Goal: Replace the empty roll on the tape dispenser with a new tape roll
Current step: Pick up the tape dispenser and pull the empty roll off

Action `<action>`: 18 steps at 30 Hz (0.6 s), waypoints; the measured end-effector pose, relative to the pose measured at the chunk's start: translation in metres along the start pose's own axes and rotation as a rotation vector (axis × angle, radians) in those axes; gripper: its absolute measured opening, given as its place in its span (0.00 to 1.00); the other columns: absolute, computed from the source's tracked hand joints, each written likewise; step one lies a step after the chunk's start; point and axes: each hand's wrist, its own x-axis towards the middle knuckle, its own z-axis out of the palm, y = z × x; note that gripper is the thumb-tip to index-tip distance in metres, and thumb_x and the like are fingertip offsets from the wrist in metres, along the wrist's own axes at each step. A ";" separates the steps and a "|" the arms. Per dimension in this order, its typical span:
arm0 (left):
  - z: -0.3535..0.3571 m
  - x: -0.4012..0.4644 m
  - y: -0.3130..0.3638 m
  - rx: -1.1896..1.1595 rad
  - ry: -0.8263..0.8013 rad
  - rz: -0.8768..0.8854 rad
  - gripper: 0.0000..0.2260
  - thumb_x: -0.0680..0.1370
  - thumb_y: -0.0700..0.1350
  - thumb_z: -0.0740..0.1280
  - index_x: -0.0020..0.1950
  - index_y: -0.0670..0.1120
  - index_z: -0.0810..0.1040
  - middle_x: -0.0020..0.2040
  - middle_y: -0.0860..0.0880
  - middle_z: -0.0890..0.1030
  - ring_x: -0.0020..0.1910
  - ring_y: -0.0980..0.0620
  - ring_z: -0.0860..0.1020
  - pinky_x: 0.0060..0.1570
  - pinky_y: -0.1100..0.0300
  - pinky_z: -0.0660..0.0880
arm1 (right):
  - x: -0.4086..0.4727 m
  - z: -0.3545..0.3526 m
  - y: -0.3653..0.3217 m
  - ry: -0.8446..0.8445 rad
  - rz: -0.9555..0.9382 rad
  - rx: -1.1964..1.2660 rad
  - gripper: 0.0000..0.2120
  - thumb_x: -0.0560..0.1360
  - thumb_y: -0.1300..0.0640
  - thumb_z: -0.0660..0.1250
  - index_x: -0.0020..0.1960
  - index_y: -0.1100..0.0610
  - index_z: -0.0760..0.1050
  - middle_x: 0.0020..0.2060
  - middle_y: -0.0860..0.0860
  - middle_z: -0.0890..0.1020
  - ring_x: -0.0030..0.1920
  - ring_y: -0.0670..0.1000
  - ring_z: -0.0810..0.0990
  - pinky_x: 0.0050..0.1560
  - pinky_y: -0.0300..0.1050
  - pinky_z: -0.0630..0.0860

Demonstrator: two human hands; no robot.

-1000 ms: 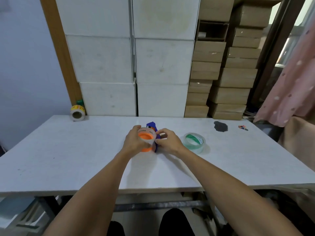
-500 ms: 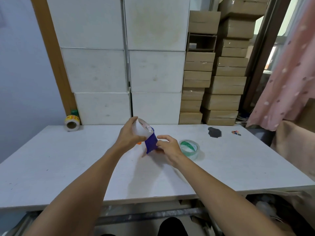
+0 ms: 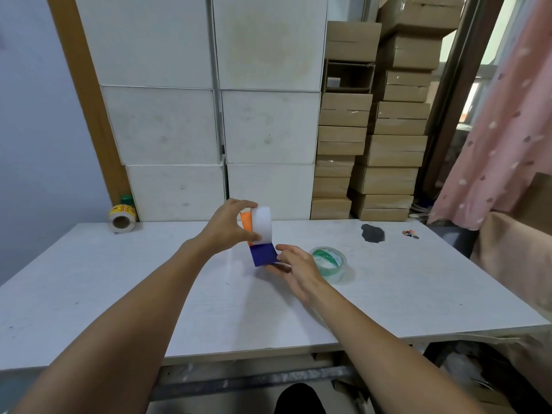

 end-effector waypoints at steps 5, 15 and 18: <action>0.002 -0.003 -0.006 -0.201 0.001 -0.120 0.31 0.67 0.43 0.81 0.67 0.57 0.75 0.61 0.47 0.75 0.57 0.45 0.79 0.47 0.56 0.78 | 0.001 0.000 0.001 0.012 -0.014 0.017 0.10 0.78 0.72 0.61 0.57 0.66 0.75 0.52 0.67 0.82 0.52 0.65 0.83 0.54 0.54 0.83; -0.002 0.001 -0.001 -0.340 0.014 -0.192 0.32 0.67 0.35 0.79 0.70 0.46 0.76 0.65 0.46 0.77 0.61 0.45 0.76 0.62 0.48 0.76 | 0.003 0.006 0.005 -0.013 0.066 -0.172 0.13 0.80 0.67 0.63 0.64 0.62 0.73 0.56 0.64 0.83 0.49 0.61 0.86 0.55 0.54 0.83; -0.003 0.001 0.002 -0.341 0.049 -0.176 0.33 0.68 0.35 0.79 0.71 0.46 0.76 0.67 0.47 0.77 0.56 0.46 0.78 0.60 0.50 0.76 | 0.004 0.007 -0.008 -0.056 0.111 -0.337 0.13 0.80 0.61 0.65 0.64 0.58 0.72 0.59 0.60 0.82 0.51 0.59 0.85 0.50 0.51 0.82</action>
